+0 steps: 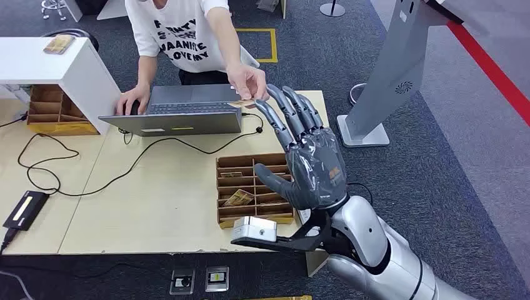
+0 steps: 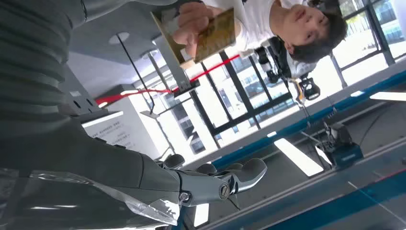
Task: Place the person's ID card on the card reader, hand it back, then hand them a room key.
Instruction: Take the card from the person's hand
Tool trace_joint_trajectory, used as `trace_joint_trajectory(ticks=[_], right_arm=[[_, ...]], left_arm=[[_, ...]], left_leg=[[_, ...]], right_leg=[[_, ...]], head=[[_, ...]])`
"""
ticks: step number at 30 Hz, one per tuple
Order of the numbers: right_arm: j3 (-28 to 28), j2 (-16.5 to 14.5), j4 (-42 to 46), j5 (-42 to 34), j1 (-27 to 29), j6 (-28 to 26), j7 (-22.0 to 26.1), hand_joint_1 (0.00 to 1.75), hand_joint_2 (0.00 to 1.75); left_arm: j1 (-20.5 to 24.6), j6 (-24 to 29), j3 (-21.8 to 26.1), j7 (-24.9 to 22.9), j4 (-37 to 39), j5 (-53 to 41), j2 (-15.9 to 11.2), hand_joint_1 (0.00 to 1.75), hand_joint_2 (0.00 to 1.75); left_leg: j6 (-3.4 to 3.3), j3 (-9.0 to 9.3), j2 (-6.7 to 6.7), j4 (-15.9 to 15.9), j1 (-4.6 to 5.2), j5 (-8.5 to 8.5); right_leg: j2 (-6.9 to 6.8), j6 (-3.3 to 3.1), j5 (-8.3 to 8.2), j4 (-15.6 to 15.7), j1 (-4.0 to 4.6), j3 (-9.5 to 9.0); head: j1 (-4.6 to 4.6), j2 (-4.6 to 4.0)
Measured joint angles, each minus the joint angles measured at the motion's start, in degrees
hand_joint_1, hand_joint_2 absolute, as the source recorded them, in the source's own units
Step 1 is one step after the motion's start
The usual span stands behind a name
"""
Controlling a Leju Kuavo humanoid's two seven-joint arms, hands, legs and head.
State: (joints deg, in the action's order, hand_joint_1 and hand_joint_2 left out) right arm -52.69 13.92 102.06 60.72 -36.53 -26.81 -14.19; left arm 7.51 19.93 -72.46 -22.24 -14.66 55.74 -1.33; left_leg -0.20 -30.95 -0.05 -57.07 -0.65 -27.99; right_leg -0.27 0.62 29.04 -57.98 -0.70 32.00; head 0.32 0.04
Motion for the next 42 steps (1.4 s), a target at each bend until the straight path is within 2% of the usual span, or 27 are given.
trace_joint_trajectory(ticks=[4, 6, 8, 12, 14, 17, 21, 28, 32, 33, 36, 37, 39, 42], right_arm=[[-0.64, -0.90, -3.54, -0.07, -1.42, -1.45, 0.64, 0.00, 1.75], [-0.61, -1.14, -4.79, 0.44, -1.30, -1.11, 2.41, 0.00, 1.75], [-0.08, -1.85, -5.85, 1.34, -1.04, -0.16, 5.06, 0.00, 1.75], [-0.27, -3.46, -9.59, 0.76, -2.69, -0.88, 4.26, 0.00, 1.75], [-0.75, -3.89, -11.72, 0.42, -3.71, -2.31, 3.00, 0.00, 1.75], [-1.44, -4.93, -15.45, 0.46, -5.24, -4.61, 2.02, 0.00, 1.75], [-2.11, -5.76, -19.57, 0.57, -6.35, -5.61, 1.64, 0.00, 1.75], [-2.95, -6.79, -23.16, 0.38, -7.31, -5.40, 1.49, 0.04, 1.75], [-3.07, -7.27, -23.97, -0.14, -7.55, -5.15, 1.37, 0.39, 1.75], [-3.07, -7.32, -24.15, -0.29, -7.60, -5.13, 1.36, 0.58, 1.75], [-3.09, -7.34, -24.67, -0.56, -7.65, -5.18, 1.43, 1.46, 1.75], [-3.11, -7.34, -24.84, -0.59, -7.68, -5.21, 1.45, 1.64, 1.75], [-3.13, -7.34, -25.18, -0.63, -7.74, -5.29, 1.48, 1.73, 1.75], [-3.18, -7.36, -25.61, -0.67, -7.79, -5.33, 1.50, 1.75, 1.75]], left_arm=[[0.22, -0.33, -0.36, 0.01, 0.02, -1.15, 0.19, 0.00, 0.00], [0.29, -2.05, 0.23, -0.22, -0.09, -7.97, 0.90, 0.00, 0.00], [-0.15, -5.13, 3.56, -0.74, -0.15, -24.52, 1.96, 0.00, 0.00], [-1.40, -8.12, 20.24, -1.17, 0.49, -68.79, 3.18, 0.00, 0.00], [-1.52, -8.26, 27.91, -1.11, 0.98, -77.68, 3.22, 0.00, 0.00], [-1.90, -8.63, 36.96, -0.70, 1.50, -74.48, 3.10, 0.00, 0.00], [-2.71, -8.79, 45.34, -0.34, 1.86, -72.18, 3.34, 0.00, 0.00], [-2.90, -8.75, 53.95, -0.34, 2.41, -72.06, 3.53, 0.00, 0.00], [-2.97, -8.76, 56.84, -0.33, 2.66, -72.06, 3.66, 0.00, 0.00], [-2.99, -8.76, 57.47, -0.32, 2.70, -72.04, 3.71, 0.00, 0.00], [-3.04, -8.75, 58.92, -0.18, 2.76, -71.92, 3.83, 0.00, 0.00], [-3.06, -8.76, 59.28, -0.11, 2.76, -71.89, 3.85, 0.00, 0.00], [-3.10, -8.76, 59.91, 0.00, 2.77, -71.89, 3.91, 0.00, 0.00], [-3.12, -8.76, 60.78, 0.11, 2.84, -71.89, 3.98, 0.00, 0.00]], left_leg=[[0.00, 0.01, -0.04, -0.01, 0.00, 0.02], [0.00, -0.02, -0.06, -0.01, 0.01, 0.03], [0.00, -0.03, -0.02, -0.01, 0.01, 0.03], [0.00, -0.03, 0.05, -0.01, -0.01, 0.02], [0.01, -0.04, 0.03, -0.01, -0.03, 0.02], [0.02, 0.00, 0.12, -0.01, -0.09, 0.02], [0.06, -0.09, -0.05, -0.01, -0.13, 0.04], [0.05, -0.10, -0.05, -0.01, -0.11, 0.04], [0.05, -0.10, -0.05, -0.01, -0.11, 0.04], [0.05, -0.10, -0.05, -0.01, -0.11, 0.04], [0.05, -0.10, -0.05, -0.01, -0.12, 0.04], [0.05, -0.10, -0.05, -0.01, -0.12, 0.04], [0.05, -0.10, -0.05, -0.01, -0.12, 0.04], [0.05, -0.10, -0.05, -0.01, -0.12, 0.04]], right_leg=[[-0.06, 0.00, 0.00, 0.00, 0.00, -0.01], [-0.07, 0.00, 0.00, 0.00, -0.01, -0.02], [-0.03, 0.00, 0.00, -0.01, -0.01, 0.00], [0.03, 0.00, 0.00, -0.01, 0.00, 0.04], [-0.01, 0.00, -0.01, -0.01, 0.02, 0.04], [0.08, -0.02, -0.01, -0.02, 0.08, 0.06], [-0.06, -0.03, 0.00, -0.02, 0.14, 0.06], [-0.03, -0.03, 0.00, 0.00, 0.12, 0.07], [-0.04, -0.03, 0.00, 0.00, 0.12, 0.07], [-0.04, -0.03, 0.00, 0.00, 0.12, 0.07], [-0.04, -0.03, 0.00, 0.00, 0.13, 0.07], [-0.03, -0.03, 0.00, 0.00, 0.13, 0.07], [-0.03, -0.03, 0.00, 0.00, 0.13, 0.07], [-0.03, -0.03, 0.00, 0.00, 0.13, 0.07]], head=[[0.02, 0.00], [0.01, 0.00], [0.02, 0.00], [0.04, 0.00], [0.03, 0.00], [-0.01, 0.00], [0.03, -0.01], [0.02, -0.01], [0.02, 0.00], [0.02, 0.00], [0.01, 0.00], [0.01, 0.00], [0.01, 0.00], [0.02, 0.00]])
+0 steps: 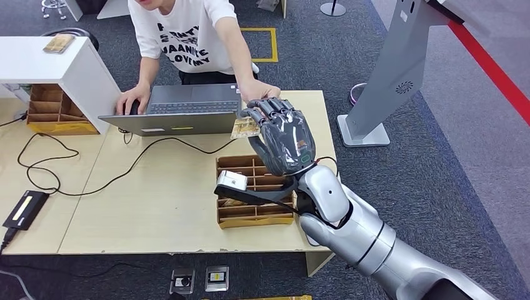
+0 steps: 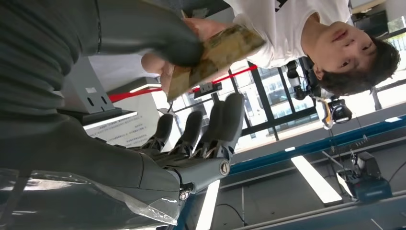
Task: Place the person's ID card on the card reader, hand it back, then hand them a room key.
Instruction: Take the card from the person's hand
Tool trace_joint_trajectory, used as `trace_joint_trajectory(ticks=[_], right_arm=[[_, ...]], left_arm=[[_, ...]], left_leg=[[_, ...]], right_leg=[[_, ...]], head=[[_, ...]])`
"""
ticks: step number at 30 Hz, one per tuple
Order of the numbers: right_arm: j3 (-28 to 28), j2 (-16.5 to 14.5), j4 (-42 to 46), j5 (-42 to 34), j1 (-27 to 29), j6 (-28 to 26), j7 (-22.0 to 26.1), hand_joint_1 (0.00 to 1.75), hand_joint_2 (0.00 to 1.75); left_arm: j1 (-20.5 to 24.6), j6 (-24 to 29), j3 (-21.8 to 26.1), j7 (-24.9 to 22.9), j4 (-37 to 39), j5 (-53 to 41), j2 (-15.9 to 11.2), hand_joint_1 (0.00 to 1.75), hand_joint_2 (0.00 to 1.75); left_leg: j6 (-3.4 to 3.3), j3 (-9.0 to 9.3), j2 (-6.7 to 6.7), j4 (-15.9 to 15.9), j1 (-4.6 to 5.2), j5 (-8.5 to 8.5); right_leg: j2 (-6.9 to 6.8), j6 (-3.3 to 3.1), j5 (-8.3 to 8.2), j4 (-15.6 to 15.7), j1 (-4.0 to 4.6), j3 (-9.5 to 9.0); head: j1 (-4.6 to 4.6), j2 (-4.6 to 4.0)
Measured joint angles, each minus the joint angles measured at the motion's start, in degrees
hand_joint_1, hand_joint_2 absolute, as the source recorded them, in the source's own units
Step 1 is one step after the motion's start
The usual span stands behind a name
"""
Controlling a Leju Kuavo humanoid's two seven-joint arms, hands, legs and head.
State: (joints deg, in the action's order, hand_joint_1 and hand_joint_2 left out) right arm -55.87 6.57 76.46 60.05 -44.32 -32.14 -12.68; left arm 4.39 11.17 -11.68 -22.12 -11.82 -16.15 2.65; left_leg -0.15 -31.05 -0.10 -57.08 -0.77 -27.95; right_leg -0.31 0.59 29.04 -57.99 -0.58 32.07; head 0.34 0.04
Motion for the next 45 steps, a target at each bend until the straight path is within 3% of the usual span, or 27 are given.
trace_joint_trajectory(ticks=[35, 45], right_arm=[[0.50, 0.40, -1.00, -4.75, 0.49, -1.68, -0.87, 1.75, 1.75], [3.29, 2.16, 4.20, -8.99, 4.20, -6.99, -1.74, 1.75, 1.75]], left_arm=[[-0.10, 0.59, 1.82, 0.09, 0.39, 1.56, 0.50, 0.00, 0.00], [-0.45, 0.99, 1.84, 0.09, 0.41, 4.07, 0.61, 0.00, 0.00]], left_leg=[[0.00, 0.03, 0.02, -0.01, 0.00, 0.00], [0.00, 0.04, 0.03, -0.01, 0.01, 0.00]], right_leg=[[0.04, 0.00, 0.00, 0.00, 0.00, 0.04], [0.06, 0.00, 0.00, 0.01, 0.00, 0.05]], head=[[-0.01, -0.01], [-0.01, 0.00]])
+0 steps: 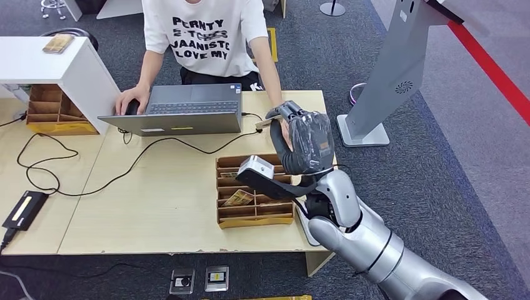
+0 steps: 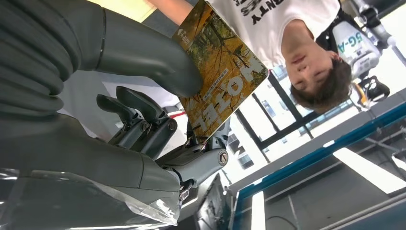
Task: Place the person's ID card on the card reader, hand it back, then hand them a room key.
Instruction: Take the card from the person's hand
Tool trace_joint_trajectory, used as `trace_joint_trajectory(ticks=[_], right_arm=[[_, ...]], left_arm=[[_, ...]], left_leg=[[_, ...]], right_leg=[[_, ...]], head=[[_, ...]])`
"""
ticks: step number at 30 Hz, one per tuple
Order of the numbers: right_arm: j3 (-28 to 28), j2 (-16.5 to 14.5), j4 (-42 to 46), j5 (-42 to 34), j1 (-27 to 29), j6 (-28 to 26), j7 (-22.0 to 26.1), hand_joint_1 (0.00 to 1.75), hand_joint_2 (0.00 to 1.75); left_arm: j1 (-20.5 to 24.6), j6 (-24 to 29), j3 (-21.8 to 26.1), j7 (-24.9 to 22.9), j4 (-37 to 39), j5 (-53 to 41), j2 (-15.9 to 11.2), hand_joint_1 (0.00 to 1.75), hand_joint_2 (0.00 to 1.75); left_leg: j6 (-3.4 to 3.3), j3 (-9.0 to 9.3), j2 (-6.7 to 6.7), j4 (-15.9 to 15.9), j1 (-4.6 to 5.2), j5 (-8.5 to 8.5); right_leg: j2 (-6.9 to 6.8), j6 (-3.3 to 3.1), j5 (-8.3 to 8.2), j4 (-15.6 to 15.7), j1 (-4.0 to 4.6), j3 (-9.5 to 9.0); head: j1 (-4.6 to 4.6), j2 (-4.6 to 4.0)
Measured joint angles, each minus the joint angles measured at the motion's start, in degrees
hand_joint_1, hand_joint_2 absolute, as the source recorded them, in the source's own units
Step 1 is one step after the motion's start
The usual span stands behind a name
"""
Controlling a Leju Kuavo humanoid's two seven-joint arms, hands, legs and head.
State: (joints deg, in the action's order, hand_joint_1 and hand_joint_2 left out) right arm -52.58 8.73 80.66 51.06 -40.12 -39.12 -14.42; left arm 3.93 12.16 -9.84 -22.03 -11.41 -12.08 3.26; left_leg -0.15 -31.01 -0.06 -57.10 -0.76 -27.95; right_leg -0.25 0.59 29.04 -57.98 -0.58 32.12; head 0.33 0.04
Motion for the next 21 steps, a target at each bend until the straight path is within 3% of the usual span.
trace_joint_trajectory(ticks=[9, 21], right_arm=[[4.12, 2.94, 8.21, 0.48, 5.85, 2.32, -3.08, 1.75, 1.75], [7.17, 8.81, 21.03, -6.36, 13.55, 22.19, -9.37, 1.75, 1.75]], left_arm=[[-0.15, 0.09, 0.07, 0.00, 0.01, 1.65, 0.04, 0.00, 0.00], [-0.26, -0.01, 1.02, 0.00, 0.08, 4.75, 0.21, 0.00, 0.00]], left_leg=[[0.00, 0.01, 0.05, 0.00, 0.00, 0.00], [-0.02, 0.01, 0.13, 0.00, 0.00, -0.04]], right_leg=[[0.03, 0.00, 0.00, 0.00, 0.00, 0.01], [0.07, 0.00, 0.00, 0.01, 0.00, 0.02]], head=[[0.00, -0.01], [-0.01, -0.01]])
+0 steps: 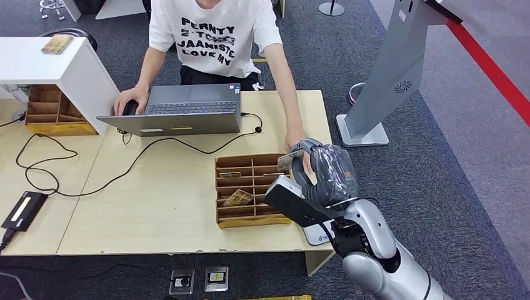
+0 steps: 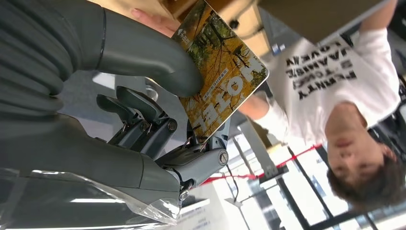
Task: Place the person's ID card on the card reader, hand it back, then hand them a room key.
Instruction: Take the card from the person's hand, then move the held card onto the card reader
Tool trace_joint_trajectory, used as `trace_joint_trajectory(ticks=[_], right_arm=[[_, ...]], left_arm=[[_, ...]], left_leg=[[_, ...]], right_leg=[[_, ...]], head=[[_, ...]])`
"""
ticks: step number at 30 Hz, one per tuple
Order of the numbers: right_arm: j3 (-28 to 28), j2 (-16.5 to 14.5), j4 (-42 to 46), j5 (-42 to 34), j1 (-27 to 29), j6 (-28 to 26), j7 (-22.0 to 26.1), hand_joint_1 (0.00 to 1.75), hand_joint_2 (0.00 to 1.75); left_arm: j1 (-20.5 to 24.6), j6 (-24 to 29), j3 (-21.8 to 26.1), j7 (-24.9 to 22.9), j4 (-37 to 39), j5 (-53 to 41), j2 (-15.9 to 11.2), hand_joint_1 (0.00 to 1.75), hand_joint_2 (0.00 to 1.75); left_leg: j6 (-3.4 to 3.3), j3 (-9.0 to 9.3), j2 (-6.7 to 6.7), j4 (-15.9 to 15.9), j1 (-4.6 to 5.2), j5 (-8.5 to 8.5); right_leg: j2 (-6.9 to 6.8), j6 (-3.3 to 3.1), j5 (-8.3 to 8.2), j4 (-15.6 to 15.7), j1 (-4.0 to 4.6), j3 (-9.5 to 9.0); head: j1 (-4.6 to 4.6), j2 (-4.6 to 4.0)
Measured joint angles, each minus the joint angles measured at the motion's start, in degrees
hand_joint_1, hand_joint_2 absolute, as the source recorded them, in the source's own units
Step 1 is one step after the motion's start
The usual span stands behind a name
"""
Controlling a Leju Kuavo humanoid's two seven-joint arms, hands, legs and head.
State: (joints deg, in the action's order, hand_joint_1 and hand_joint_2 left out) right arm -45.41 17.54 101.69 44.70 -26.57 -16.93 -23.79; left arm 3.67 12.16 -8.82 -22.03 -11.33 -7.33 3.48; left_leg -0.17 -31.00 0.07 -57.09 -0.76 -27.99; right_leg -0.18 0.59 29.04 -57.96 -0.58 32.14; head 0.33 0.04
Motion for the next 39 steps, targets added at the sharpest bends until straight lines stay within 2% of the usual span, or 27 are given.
trace_joint_trajectory(ticks=[11, 28, 39], right_arm=[[-0.07, 4.05, 6.44, -7.32, 3.22, 13.52, -5.19, 1.75, 1.75], [-2.63, 10.22, 7.56, -15.91, 0.01, 23.32, -12.21, 1.75, 1.75], [-5.37, 13.03, 7.39, -18.82, -1.83, 26.83, -14.83, 1.75, 1.75]], left_arm=[[0.01, -0.13, 0.03, 0.16, 0.13, 1.39, 0.00, 0.00, 0.00], [0.02, 0.02, 0.03, 0.55, 0.20, 3.51, -0.02, 0.00, 0.00], [0.03, 0.02, 0.03, 0.57, 0.20, 4.05, -0.03, 0.00, 0.00]], left_leg=[[0.00, 0.00, 0.00, 0.00, 0.00, 0.00], [0.00, -0.02, -0.01, 0.00, 0.00, 0.00], [0.00, -0.03, -0.01, 0.00, 0.00, 0.00]], right_leg=[[0.00, 0.00, 0.00, 0.00, 0.00, -0.01], [-0.02, 0.00, 0.00, 0.00, 0.00, -0.02], [-0.02, 0.00, 0.00, 0.00, 0.00, -0.01]], head=[[0.01, 0.00], [0.01, 0.00], [0.01, 0.01]])
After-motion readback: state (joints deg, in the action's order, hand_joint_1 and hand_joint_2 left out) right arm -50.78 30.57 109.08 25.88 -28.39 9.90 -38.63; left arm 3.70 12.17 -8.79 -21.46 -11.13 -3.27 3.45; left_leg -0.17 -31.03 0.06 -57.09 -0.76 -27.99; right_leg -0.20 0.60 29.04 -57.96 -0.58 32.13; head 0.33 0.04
